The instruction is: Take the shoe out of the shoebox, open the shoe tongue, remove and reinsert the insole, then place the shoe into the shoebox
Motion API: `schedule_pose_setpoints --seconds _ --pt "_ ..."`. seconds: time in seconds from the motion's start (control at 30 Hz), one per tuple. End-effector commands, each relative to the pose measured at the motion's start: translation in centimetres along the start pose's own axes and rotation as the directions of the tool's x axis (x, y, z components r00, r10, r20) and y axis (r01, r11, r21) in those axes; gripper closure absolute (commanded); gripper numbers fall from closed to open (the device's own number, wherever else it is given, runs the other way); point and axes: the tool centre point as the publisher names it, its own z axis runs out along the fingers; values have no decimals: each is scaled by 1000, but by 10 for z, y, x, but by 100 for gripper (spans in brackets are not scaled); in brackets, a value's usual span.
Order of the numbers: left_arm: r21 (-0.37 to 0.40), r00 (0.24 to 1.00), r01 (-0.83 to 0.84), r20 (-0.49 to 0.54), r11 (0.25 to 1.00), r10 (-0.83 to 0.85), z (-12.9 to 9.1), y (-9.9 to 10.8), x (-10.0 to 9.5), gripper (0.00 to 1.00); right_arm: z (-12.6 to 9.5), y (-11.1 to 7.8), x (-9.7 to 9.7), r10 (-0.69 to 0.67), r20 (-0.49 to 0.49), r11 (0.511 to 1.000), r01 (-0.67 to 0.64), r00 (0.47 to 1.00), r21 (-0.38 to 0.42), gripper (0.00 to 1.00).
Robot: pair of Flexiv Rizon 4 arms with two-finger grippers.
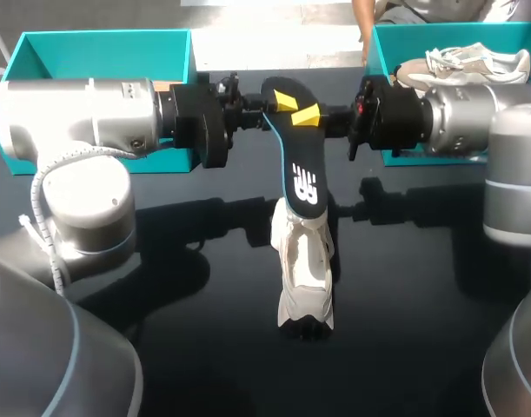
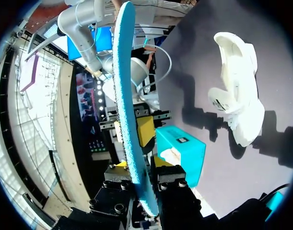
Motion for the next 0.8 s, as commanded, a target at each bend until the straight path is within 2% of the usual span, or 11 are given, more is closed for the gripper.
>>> schedule_pose_setpoints --seconds 0.03,0.2,0.27,0.3,0.33,0.57,0.8 --pt "-6 1000 -4 2 1000 4 0 -2 0 100 1 -2 1 2 2 1000 -2 1000 -5 100" --pt "-1 1000 1 20 1000 -1 1 -3 -1 100 0 -3 0 3 0 1000 -3 1000 -9 100" --pt "0 1000 4 21 1000 -4 1 -4 0 100 -1 -3 -1 3 1 1000 -3 1000 -11 59" --pt "0 1000 10 24 1000 -10 0 -5 1 100 -2 -3 -1 1 3 1000 -1 1000 -14 8" --pt "0 999 19 30 1000 -19 -1 -5 2 100 -4 -3 -1 -3 7 1000 3 1000 -18 0" --pt "14 998 62 28 998 -63 -5 -14 7 100 -28 -1 -2 -21 22 998 22 1000 -50 0" --pt "11 985 170 5 985 -170 -6 -37 11 100 -54 7 -3 -99 34 993 101 994 -56 0"
